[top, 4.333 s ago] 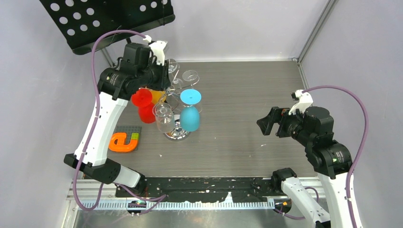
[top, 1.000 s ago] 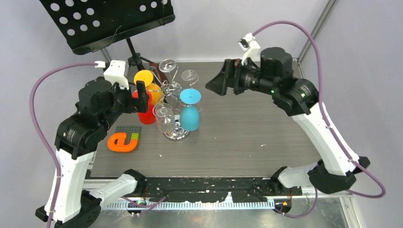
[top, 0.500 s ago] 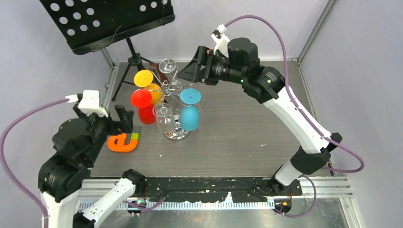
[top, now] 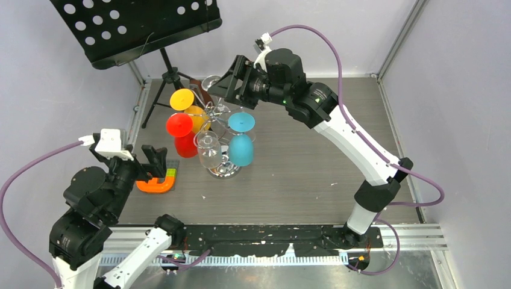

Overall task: Take the wine glass off the wine glass rack
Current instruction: Pick up the wine rack from the center of the board.

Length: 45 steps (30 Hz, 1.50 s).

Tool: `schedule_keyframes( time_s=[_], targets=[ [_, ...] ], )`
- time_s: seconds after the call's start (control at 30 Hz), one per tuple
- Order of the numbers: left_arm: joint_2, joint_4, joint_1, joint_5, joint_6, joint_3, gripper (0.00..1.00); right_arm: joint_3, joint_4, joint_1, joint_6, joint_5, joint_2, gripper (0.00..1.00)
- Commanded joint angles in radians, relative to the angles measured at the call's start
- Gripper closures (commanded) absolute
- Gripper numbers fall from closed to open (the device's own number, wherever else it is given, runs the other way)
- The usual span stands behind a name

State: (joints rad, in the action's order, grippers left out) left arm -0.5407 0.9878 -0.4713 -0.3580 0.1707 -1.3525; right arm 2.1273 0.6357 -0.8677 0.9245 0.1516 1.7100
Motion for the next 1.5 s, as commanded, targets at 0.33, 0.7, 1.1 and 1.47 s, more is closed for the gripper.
schedule_keyframes(
  time_s=[0.33, 0.7, 1.1, 1.47],
  targets=[
    [0.042, -0.032, 0.002, -0.014, -0.011, 0.009, 0.05, 0.104, -0.025, -0.058, 0.113, -0.109, 0.105, 0.31],
    [0.061, -0.012, 0.002, -0.035, -0.033, -0.002, 0.04, 0.069, -0.057, -0.065, 0.129, -0.139, 0.124, 0.33],
    [0.069, -0.007, 0.003, -0.039, -0.037, -0.002, 0.04, 0.068, -0.081, -0.073, 0.148, -0.133, 0.152, 0.34],
    [0.071, -0.012, 0.002, -0.045, -0.041, 0.001, 0.03, 0.042, -0.099, -0.073, 0.152, -0.130, 0.156, 0.35]
  ],
)
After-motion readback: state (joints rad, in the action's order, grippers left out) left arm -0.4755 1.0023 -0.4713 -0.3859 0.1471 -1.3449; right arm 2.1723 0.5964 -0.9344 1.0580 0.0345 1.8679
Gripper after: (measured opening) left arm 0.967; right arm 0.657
